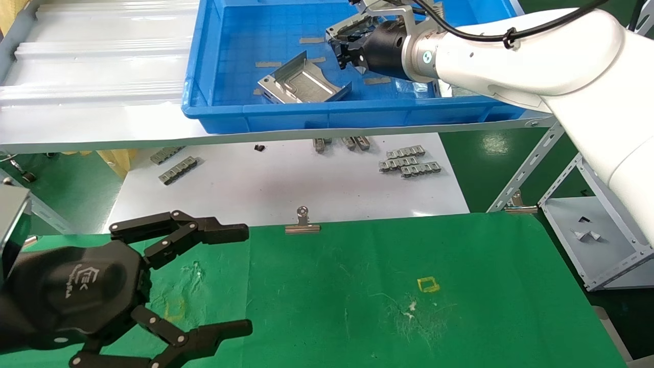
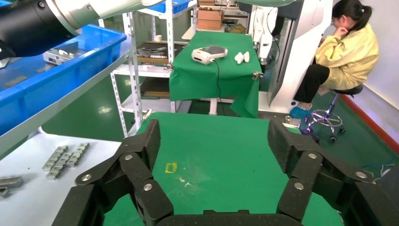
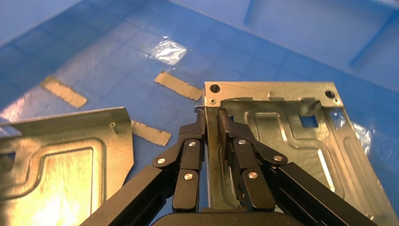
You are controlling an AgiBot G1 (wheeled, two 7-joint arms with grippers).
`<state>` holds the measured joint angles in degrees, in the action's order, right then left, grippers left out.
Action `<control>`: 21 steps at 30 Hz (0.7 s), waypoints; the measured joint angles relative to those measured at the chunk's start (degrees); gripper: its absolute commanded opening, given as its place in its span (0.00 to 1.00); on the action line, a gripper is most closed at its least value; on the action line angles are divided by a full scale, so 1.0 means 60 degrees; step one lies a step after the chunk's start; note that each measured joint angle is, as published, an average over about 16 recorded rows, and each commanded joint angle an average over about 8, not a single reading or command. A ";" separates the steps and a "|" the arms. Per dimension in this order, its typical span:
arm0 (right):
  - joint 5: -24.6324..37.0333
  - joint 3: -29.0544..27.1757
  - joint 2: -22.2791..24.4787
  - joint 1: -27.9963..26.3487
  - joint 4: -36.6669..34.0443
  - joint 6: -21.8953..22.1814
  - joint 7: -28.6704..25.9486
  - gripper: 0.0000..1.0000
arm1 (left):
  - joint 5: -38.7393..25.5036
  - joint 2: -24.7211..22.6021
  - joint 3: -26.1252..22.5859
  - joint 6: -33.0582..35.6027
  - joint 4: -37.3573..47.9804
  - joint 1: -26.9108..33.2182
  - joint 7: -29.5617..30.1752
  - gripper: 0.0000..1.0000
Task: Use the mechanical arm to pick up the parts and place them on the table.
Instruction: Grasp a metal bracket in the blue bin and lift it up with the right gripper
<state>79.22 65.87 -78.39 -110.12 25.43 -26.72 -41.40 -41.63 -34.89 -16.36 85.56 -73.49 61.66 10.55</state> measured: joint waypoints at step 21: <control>-0.1963 -0.0527 0.0736 -0.0783 0.0435 -0.1168 0.2681 0.00 | 0.0009 0.0006 -0.0014 -0.0006 0.0000 0.0003 -0.0007 1.00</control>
<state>67.45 62.71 -73.97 -114.81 28.04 -33.73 -25.31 -41.57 -34.86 -16.44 85.53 -73.49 61.68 10.51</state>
